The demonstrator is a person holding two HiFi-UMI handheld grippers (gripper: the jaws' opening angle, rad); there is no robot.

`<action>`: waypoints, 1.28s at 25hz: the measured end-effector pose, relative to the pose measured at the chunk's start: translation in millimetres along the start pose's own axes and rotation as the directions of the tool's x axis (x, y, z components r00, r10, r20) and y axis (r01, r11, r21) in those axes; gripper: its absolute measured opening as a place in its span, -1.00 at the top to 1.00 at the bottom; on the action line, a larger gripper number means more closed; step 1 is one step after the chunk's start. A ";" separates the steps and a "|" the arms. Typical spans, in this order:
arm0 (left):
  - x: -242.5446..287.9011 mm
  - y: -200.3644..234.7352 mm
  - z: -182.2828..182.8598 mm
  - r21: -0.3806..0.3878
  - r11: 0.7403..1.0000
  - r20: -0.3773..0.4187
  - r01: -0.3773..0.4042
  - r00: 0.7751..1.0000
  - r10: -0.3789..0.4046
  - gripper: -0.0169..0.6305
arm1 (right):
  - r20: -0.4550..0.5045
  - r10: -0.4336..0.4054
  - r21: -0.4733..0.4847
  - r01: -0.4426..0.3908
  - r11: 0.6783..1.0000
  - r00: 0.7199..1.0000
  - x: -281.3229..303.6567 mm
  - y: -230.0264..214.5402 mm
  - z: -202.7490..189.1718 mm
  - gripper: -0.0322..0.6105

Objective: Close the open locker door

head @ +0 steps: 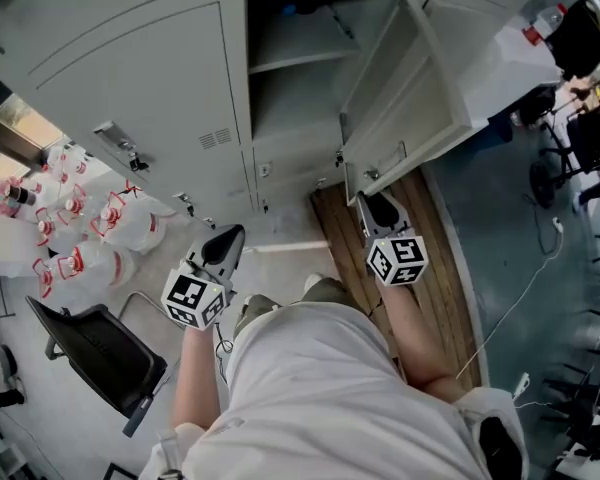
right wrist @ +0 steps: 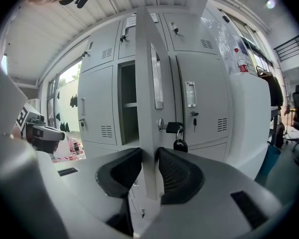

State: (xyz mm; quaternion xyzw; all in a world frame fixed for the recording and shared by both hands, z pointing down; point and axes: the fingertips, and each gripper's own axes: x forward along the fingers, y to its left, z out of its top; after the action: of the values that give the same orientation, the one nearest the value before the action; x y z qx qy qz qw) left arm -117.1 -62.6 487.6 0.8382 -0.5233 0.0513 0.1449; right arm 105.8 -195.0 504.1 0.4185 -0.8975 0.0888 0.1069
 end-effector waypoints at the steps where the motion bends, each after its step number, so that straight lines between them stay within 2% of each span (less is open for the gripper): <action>1: -5.0 3.6 -0.5 -0.001 1.000 0.001 -0.003 1.000 0.003 0.94 | 0.001 -0.003 0.001 0.003 1.000 1.000 2.0 3.9 0.4 0.54; 10: -52.8 33.7 -8.2 -0.006 0.999 0.013 -0.043 0.999 0.043 0.94 | 0.013 -0.035 0.010 0.035 0.999 0.999 21.6 34.7 3.4 0.52; 21: -112.1 70.4 -25.5 -0.038 0.989 0.038 -0.142 0.989 0.143 0.94 | 0.029 -0.044 0.000 0.044 0.999 0.999 51.6 66.6 7.6 0.47; 32: -112.2 74.6 -17.8 -0.065 0.974 0.048 -0.219 0.974 0.222 0.94 | 0.032 0.033 -0.052 -0.032 0.998 0.999 77.4 93.0 15.5 0.43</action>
State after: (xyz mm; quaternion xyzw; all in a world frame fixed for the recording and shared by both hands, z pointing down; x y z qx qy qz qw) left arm -232.6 8.8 492.1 0.7712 -0.6183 0.0284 0.1489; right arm -16.2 -196.6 503.3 0.4024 -0.9078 0.0605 0.1014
